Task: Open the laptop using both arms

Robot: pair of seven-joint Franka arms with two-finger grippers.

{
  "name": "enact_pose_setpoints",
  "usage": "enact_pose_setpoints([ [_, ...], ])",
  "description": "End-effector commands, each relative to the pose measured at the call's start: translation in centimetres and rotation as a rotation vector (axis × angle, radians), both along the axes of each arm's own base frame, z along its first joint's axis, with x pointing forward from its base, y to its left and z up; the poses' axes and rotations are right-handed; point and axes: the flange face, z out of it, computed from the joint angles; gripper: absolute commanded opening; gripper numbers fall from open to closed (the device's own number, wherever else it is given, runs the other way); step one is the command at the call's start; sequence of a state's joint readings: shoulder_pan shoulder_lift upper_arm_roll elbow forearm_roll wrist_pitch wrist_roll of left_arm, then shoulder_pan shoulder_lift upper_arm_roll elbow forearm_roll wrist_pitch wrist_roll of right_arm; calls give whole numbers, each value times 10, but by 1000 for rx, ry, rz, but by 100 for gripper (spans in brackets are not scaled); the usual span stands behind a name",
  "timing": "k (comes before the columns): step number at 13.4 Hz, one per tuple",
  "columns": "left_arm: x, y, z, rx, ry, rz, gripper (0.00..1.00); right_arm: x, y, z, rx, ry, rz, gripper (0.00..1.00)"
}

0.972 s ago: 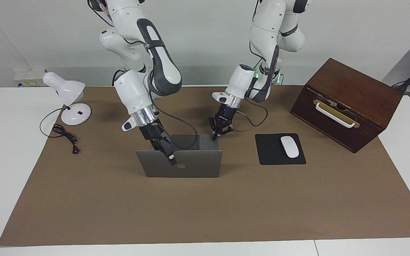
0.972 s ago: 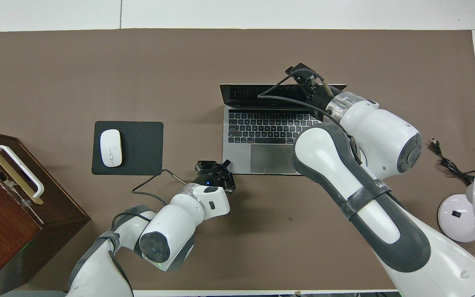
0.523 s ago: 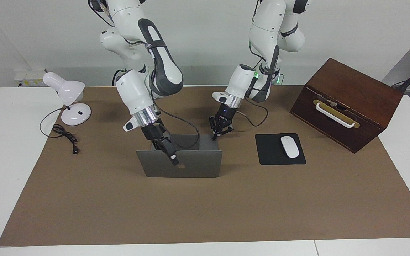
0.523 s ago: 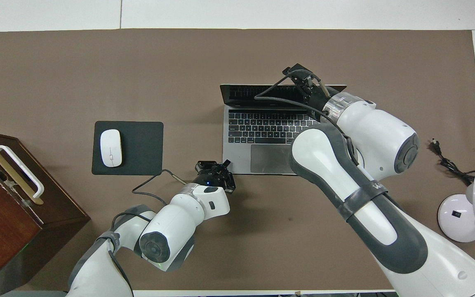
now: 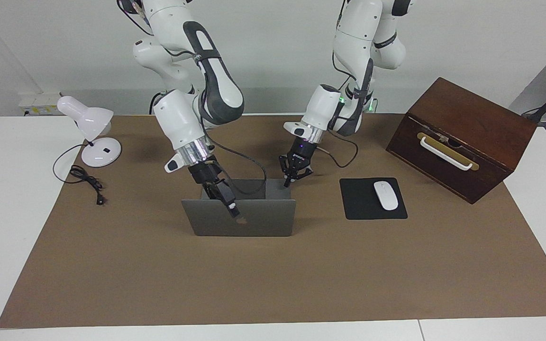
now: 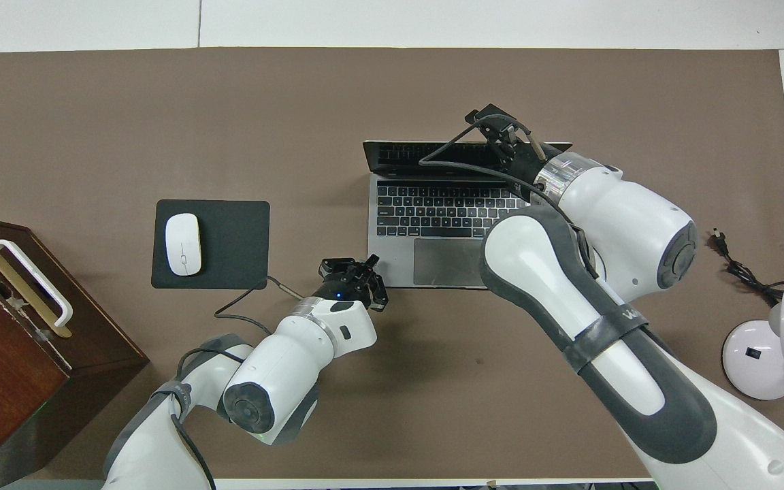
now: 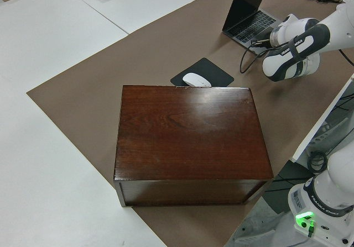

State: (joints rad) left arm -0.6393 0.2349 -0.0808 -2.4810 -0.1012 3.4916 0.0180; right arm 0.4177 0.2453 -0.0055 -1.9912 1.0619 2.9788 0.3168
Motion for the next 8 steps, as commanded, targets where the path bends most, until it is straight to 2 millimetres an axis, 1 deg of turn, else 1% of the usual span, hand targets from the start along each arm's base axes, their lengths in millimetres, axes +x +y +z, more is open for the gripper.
enact_pose_setpoints([
  [1,-6,8,34,-7,54,40,0,-26,-11,22,24,5,17,100],
  [3,-2,18,64,21,98,58,0,-43,-17,32,36,11,24,100],
  [6,5,35,100,72,177,85,0,-69,-26,45,46,7,22,100],
  [7,10,43,115,94,213,97,0,-75,-29,52,57,5,21,100],
  [8,16,51,136,123,258,108,0,-78,-31,60,71,3,31,100],
])
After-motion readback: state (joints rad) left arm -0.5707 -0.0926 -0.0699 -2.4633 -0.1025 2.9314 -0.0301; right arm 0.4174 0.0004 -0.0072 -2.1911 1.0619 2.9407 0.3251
